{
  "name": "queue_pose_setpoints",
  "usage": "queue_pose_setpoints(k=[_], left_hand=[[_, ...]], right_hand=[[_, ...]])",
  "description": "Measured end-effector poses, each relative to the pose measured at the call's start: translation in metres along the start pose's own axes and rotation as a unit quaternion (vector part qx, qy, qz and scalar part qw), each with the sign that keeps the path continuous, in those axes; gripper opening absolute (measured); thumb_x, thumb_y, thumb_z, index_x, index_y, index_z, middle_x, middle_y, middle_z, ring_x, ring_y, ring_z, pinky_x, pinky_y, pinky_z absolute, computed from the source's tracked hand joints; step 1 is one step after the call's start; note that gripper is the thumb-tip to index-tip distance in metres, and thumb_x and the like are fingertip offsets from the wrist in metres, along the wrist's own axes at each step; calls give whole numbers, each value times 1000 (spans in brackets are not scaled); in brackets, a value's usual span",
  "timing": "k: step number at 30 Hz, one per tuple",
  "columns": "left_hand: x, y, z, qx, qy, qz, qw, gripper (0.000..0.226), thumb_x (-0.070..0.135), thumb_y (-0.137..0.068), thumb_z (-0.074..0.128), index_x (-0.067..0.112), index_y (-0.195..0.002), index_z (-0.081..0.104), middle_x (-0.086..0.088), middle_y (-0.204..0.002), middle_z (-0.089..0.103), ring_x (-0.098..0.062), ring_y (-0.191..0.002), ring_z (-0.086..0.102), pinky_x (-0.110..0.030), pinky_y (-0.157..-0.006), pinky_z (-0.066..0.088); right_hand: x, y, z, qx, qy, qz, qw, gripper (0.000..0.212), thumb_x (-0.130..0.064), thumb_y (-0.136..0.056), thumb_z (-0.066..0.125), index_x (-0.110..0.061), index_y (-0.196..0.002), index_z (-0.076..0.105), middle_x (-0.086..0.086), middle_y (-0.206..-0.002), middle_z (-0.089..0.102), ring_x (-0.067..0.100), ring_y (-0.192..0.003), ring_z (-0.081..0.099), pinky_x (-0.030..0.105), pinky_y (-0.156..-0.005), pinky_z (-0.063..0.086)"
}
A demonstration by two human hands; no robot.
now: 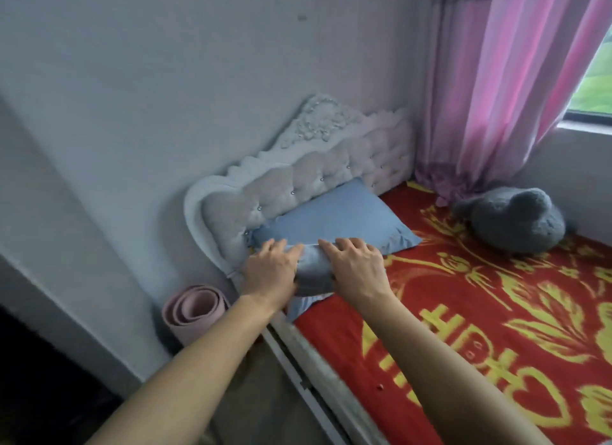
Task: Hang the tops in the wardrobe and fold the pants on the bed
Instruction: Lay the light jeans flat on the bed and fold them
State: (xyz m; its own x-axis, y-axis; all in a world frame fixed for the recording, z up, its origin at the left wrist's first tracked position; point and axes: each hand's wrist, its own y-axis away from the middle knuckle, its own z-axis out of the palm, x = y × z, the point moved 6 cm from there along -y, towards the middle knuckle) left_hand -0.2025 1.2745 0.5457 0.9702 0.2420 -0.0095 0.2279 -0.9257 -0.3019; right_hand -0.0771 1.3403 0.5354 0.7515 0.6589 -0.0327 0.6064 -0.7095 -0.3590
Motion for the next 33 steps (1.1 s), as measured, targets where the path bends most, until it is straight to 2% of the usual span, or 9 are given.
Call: queue_pose_setpoints(k=[2, 6, 10, 13, 15, 18, 24, 28, 33], left_hand=[[-50, 33, -25, 6, -17, -31, 999, 61, 20, -73, 68, 26, -133, 57, -7, -126, 61, -32, -117, 57, -43, -83, 55], [-155, 120, -78, 25, -52, -87, 995, 59, 31, -77, 66, 32, -135, 52, 0, -124, 60, -27, -112, 60, -38, -81, 53], [-258, 223, -130, 21, -90, -152, 984, 55, 28, -85, 60, 30, -138, 45, 0, -129, 55, -26, -120, 53, -38, -86, 50], [-325, 296, -175, 47, -121, -209, 969, 56, 25, -85, 61, 28, -139, 45, -2, -134, 54, -26, -122, 52, -39, -89, 50], [-362, 339, -205, 61, -145, -245, 957, 56, 25, -85, 63, 29, -139, 46, -1, -134, 55, -25, -122, 53, -37, -88, 51], [-407, 386, -249, 70, -177, -284, 940, 60, 29, -85, 64, 33, -141, 42, 3, -137, 53, -21, -123, 53, -36, -88, 51], [-469, 414, -345, 122, -236, -291, 919, 59, 32, -82, 65, 32, -138, 46, 3, -133, 56, -24, -119, 55, -38, -83, 52], [-494, 390, -414, 175, -277, -281, 902, 57, 30, -78, 69, 29, -132, 52, 0, -126, 60, -27, -112, 59, -38, -78, 50], [-516, 335, -502, 280, -311, -250, 873, 52, 24, -73, 72, 24, -123, 59, -7, -116, 65, -36, -100, 62, -40, -72, 48]], right_hand=[[-59, -4, -12, 11, 1, -40, 999, 59, -27, -68, 78, -28, -124, 61, 1, -98, 69, 28, -89, 66, 38, -70, 53], [-197, 4, -35, 40, -14, -117, 992, 61, -23, -63, 81, -25, -121, 65, 4, -93, 70, 30, -83, 67, 38, -65, 54], [-346, 31, -64, 42, -33, -183, 982, 59, -25, -69, 76, -27, -126, 61, 3, -98, 70, 30, -88, 67, 38, -67, 54], [-451, 53, -92, 59, -53, -246, 966, 60, -23, -84, 66, -27, -141, 47, 4, -114, 65, 31, -103, 63, 40, -74, 52], [-510, 64, -111, 79, -62, -277, 956, 59, -24, -91, 60, -28, -146, 39, 4, -120, 63, 30, -108, 61, 40, -76, 51], [-582, 74, -142, 110, -67, -310, 942, 61, -25, -92, 62, -28, -148, 37, 4, -120, 62, 29, -107, 61, 39, -73, 49], [-666, 57, -224, 192, -68, -344, 916, 45, -26, -97, 55, -26, -140, 43, 4, -116, 62, 29, -102, 62, 37, -63, 44], [-690, 18, -291, 256, -61, -339, 903, 44, -30, -94, 57, -27, -136, 48, 3, -111, 64, 29, -98, 65, 35, -60, 41], [-698, -52, -379, 358, -40, -311, 880, 34, -26, -91, 57, -27, -125, 54, 5, -106, 64, 33, -95, 65, 34, -59, 37]])
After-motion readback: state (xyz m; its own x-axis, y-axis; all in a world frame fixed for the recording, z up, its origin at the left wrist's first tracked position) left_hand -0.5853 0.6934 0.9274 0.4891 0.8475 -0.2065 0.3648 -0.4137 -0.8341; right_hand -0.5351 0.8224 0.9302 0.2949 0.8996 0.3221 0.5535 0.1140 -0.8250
